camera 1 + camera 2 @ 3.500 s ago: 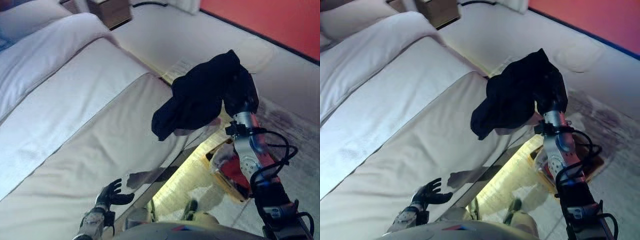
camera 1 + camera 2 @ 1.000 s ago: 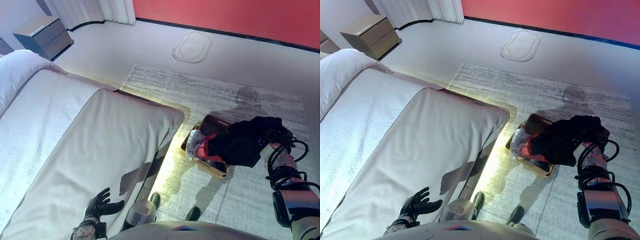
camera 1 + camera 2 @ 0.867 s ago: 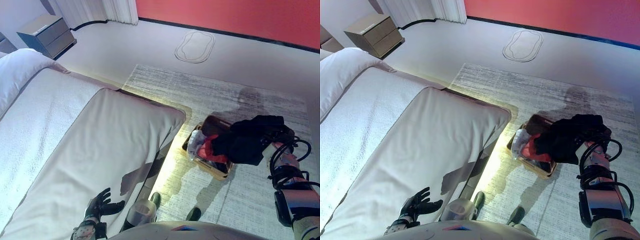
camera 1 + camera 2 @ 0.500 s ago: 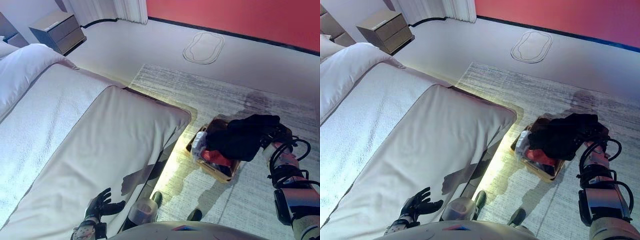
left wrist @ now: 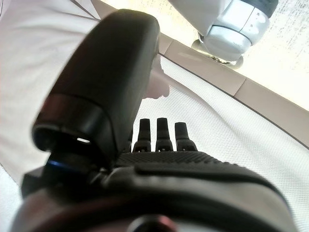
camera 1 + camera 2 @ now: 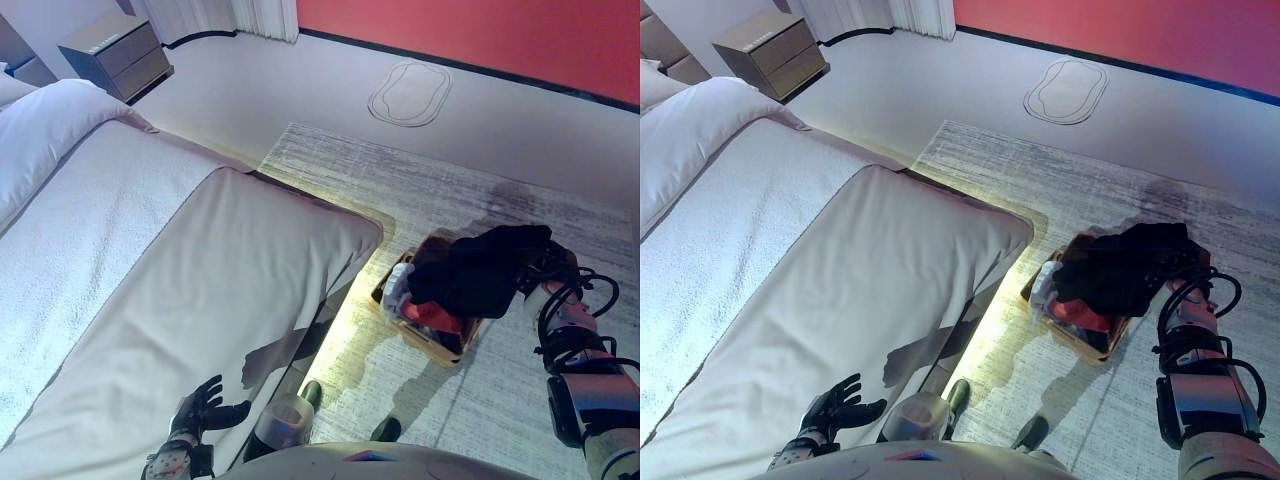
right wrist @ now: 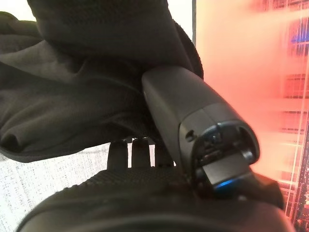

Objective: Pick up the clothes from the bed and place them into the basket

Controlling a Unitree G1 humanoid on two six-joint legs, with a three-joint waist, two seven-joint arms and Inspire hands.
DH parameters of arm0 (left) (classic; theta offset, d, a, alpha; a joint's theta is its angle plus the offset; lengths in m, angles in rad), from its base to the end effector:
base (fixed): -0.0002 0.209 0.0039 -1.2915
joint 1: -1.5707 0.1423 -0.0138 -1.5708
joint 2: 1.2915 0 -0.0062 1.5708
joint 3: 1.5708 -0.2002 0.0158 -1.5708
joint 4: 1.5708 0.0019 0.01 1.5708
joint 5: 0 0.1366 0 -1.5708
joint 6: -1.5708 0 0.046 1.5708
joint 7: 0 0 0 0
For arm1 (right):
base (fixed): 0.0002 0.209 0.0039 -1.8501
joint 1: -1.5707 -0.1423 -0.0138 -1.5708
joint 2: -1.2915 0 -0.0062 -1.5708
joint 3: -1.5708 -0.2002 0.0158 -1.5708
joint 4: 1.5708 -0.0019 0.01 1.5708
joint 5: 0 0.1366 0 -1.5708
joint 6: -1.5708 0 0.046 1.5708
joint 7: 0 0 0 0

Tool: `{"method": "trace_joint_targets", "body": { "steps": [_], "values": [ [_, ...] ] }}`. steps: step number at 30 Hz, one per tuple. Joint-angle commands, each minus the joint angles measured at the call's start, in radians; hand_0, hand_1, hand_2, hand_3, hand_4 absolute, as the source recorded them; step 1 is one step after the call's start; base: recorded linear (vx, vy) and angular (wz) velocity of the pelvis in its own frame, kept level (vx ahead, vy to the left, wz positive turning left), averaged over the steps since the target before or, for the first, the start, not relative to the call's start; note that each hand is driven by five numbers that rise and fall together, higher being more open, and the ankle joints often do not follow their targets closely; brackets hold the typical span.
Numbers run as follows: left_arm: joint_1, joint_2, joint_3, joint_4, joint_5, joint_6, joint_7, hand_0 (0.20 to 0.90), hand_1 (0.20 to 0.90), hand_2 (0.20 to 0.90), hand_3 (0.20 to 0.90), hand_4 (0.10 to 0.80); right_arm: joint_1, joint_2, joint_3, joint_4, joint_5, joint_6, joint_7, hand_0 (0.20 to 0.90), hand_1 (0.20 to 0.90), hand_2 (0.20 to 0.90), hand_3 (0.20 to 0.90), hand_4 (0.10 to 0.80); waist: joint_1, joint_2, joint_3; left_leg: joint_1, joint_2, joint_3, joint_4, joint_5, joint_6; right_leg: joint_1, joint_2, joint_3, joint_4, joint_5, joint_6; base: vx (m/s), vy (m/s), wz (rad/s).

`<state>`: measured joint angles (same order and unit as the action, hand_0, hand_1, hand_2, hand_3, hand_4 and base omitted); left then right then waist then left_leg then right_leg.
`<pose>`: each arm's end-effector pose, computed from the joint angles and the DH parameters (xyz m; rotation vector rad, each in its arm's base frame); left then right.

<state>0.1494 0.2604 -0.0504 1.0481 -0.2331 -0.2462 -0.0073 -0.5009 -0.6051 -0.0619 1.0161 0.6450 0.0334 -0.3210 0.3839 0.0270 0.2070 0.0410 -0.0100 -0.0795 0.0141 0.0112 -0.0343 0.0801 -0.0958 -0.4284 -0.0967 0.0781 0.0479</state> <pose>0.0547 0.2408 -0.1198 0.0709 0.9275 0.2285 0.2625 -0.3318 0.0342 0.1096 0.3881 -0.7800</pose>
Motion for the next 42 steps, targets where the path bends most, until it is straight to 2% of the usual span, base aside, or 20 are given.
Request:
{"method": "trace_joint_targets", "body": {
  "steps": [1, 2, 3, 4, 20, 30, 39, 42],
  "values": [
    [0.006, 0.082, -0.072, 0.018, 0.021, -0.07, 0.01, 0.9, 0.9, 0.9, 0.9, 0.8, -0.118, -0.138, 0.048, -0.074, -0.013, -0.092, 0.003, 0.3, 0.3, 0.3, 0.2, 0.1, 0.023, -0.022, -0.069, -0.094, 0.029, -0.025, -0.048, 0.069, -0.073, 0.136, -0.023, -0.073, 0.053, -0.126, 0.025, 0.0, 0.0, 0.0],
    [0.008, 0.083, -0.071, 0.019, 0.02, -0.072, 0.008, 0.9, 0.9, 0.9, 0.9, 0.8, -0.119, -0.139, 0.048, -0.075, -0.013, -0.09, 0.004, 0.3, 0.3, 0.3, 0.2, 0.1, 0.023, -0.021, -0.069, -0.093, 0.029, -0.026, -0.049, 0.069, -0.073, 0.135, -0.023, -0.073, 0.053, -0.125, 0.026, 0.0, 0.0, 0.0],
    [0.009, 0.084, -0.069, 0.019, 0.02, -0.072, 0.007, 0.9, 0.9, 0.9, 0.9, 0.8, -0.121, -0.14, 0.05, -0.076, -0.013, -0.09, 0.004, 0.549, 0.549, 0.549, 0.491, 0.391, 0.022, -0.02, -0.07, -0.092, 0.028, -0.026, -0.051, 0.069, -0.073, 0.134, -0.023, -0.072, 0.053, -0.125, 0.026, 0.0, 0.0, 0.0],
    [0.01, 0.083, -0.067, 0.019, 0.018, -0.072, 0.008, 0.9, 0.9, 0.9, 0.9, 0.8, -0.126, -0.139, 0.052, -0.079, -0.014, -0.084, 0.014, 0.9, 0.9, 0.9, 0.9, 0.8, 0.021, -0.021, -0.069, -0.09, 0.028, -0.025, -0.052, 0.069, -0.073, 0.133, -0.024, -0.071, 0.054, -0.125, 0.027, 0.0, 0.0, 0.0],
    [-0.004, 0.081, -0.072, 0.014, 0.008, -0.057, 0.003, 0.9, 0.9, 0.9, 0.9, 0.8, -0.129, -0.137, 0.055, -0.071, 0.006, -0.071, 0.039, 0.9, 0.9, 0.9, 0.9, 0.8, 0.017, -0.022, -0.066, -0.085, 0.03, -0.023, -0.066, 0.073, -0.073, 0.125, -0.021, -0.071, 0.049, -0.121, 0.027, -0.006, -0.003, 0.01],
    [-0.013, 0.076, -0.062, 0.013, 0.006, -0.05, -0.002, 0.9, 0.9, 0.9, 0.9, 0.8, -0.081, -0.079, 0.053, -0.064, 0.033, -0.073, 0.06, 0.9, 0.9, 0.9, 0.9, 0.8, 0.006, -0.029, -0.073, -0.082, 0.035, -0.012, -0.074, 0.074, -0.073, 0.121, -0.014, -0.061, 0.04, -0.12, 0.025, -0.027, -0.002, 0.0],
    [-0.027, 0.055, -0.046, 0.013, 0.017, -0.051, -0.007, 0.9, 0.9, 0.9, 0.9, 0.8, 0.096, 0.076, 0.055, -0.056, 0.052, -0.109, 0.12, 0.9, 0.9, 0.9, 0.9, 0.8, -0.032, -0.044, -0.087, -0.076, 0.04, 0.008, -0.082, 0.071, -0.063, 0.105, -0.006, -0.038, 0.037, -0.115, 0.026, -0.051, -0.009, -0.04],
    [-0.032, 0.04, -0.055, 0.009, 0.004, -0.054, -0.008, 0.9, 0.9, 0.9, 0.9, 0.8, 0.205, 0.153, 0.067, -0.018, 0.031, -0.155, 0.153, 0.9, 0.9, 0.9, 0.9, 0.8, -0.048, -0.044, -0.096, -0.07, 0.044, 0.019, -0.084, 0.068, -0.058, 0.101, -0.002, -0.023, 0.036, -0.114, 0.027, -0.067, -0.002, -0.03]
  ]
}}
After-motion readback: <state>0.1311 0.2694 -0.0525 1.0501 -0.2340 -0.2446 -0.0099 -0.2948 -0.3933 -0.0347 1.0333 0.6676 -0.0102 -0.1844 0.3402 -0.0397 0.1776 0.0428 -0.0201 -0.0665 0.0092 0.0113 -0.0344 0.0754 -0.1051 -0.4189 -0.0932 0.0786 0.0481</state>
